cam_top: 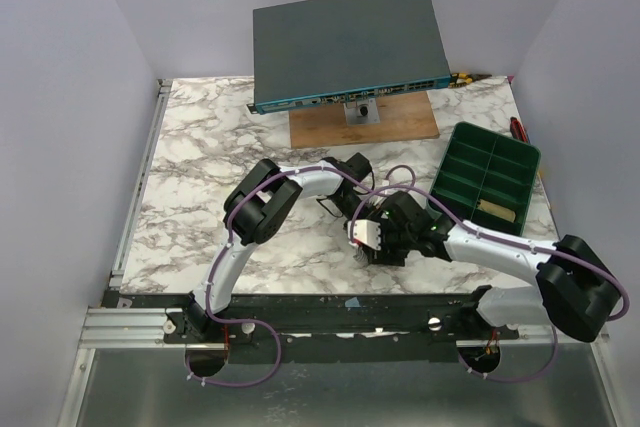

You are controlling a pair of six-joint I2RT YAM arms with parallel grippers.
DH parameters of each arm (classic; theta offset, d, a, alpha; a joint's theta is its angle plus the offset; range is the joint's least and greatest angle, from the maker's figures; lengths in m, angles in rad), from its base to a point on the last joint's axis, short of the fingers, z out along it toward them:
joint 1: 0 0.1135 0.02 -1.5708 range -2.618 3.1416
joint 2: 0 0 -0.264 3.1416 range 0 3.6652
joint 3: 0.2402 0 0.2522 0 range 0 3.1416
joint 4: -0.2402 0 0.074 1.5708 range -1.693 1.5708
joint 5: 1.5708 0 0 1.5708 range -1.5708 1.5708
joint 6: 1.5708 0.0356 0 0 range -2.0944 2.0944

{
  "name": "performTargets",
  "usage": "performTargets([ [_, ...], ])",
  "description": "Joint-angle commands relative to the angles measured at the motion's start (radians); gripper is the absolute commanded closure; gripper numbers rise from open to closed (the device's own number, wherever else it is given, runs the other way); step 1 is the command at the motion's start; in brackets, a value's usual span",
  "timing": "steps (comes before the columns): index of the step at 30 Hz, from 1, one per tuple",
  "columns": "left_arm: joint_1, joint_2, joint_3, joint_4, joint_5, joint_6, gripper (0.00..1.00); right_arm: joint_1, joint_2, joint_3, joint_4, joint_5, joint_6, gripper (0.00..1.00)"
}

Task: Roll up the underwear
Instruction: Roll the underwear to the center of the board, then pick up the underwear from the center of the board.

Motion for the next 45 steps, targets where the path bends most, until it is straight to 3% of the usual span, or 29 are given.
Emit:
performTargets([
  [1,-0.002,0.112,-0.076,-0.022,-0.332,0.081,1.0,0.009,0.052,-0.018,-0.018,0.014,-0.03,0.39],
  [5,-0.003,0.107,-0.08,-0.017,-0.331,0.083,1.0,0.009,0.06,-0.025,-0.055,0.011,-0.048,0.44],
  [9,-0.002,0.111,-0.077,-0.021,-0.324,0.082,1.0,0.008,0.061,-0.046,-0.059,0.013,-0.069,0.36],
  [14,0.004,0.121,-0.072,-0.028,-0.308,0.075,1.0,0.009,0.095,-0.048,-0.057,0.004,-0.073,0.35],
  [18,0.014,0.127,-0.07,-0.033,-0.286,0.068,1.0,0.009,0.126,-0.042,-0.057,-0.003,-0.078,0.4],
  [21,0.02,0.136,-0.062,-0.042,-0.27,0.067,1.0,0.009,0.151,-0.038,-0.058,-0.008,-0.079,0.5],
  [25,0.023,0.133,-0.062,-0.045,-0.259,0.069,1.0,0.007,0.167,-0.032,-0.06,-0.015,-0.075,0.86],
  [28,0.027,0.129,-0.062,-0.043,-0.251,0.069,0.99,0.007,0.151,-0.031,-0.066,-0.021,-0.066,0.96],
  [32,0.037,0.112,-0.071,-0.031,-0.249,0.062,0.77,0.006,0.131,-0.02,-0.094,-0.022,-0.055,0.99],
  [45,0.079,-0.015,-0.145,0.05,-0.315,0.031,0.28,0.006,0.065,0.014,-0.187,-0.033,-0.03,0.99],
])
